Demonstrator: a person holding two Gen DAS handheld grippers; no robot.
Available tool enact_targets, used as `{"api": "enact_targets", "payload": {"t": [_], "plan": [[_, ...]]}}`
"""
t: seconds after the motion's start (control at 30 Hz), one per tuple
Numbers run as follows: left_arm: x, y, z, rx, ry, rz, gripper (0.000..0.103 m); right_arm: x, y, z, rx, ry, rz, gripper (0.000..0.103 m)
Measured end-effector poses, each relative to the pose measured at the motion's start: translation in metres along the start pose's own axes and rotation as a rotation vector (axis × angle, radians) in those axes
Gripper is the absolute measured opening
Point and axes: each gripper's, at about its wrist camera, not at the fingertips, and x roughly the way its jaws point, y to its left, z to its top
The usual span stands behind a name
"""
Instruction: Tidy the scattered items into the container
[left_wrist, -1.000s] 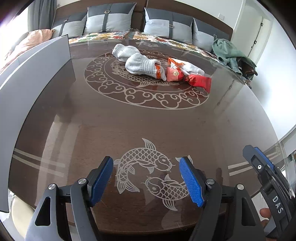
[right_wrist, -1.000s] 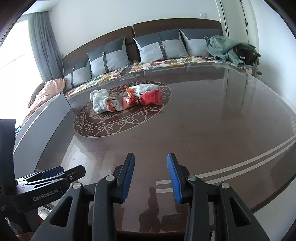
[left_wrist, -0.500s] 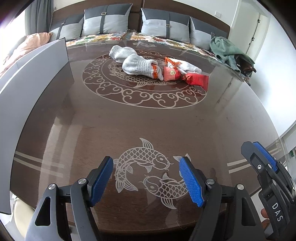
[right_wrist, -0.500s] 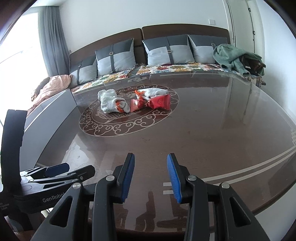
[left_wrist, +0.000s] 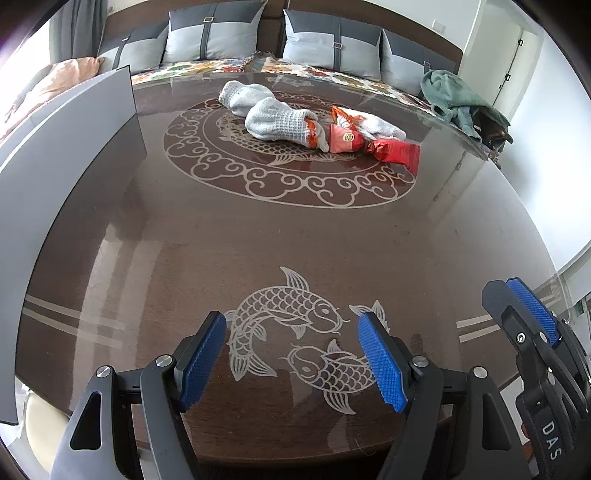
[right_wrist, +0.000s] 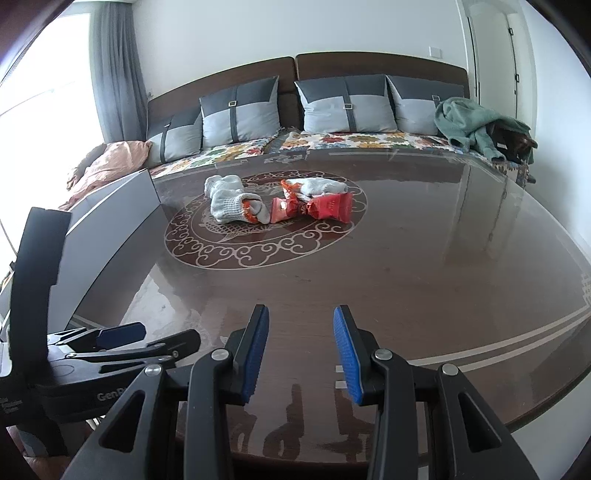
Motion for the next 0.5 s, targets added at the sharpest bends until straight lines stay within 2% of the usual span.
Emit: {"api": "enact_targets", "payload": {"t": [0.5], "plan": [[-0.0005,0.0017,0.0002,-0.006,-0.008,0.006,0.073,0.0036,-0.0063,-0.0003,0.031,0.014,0.005,0.038]]}}
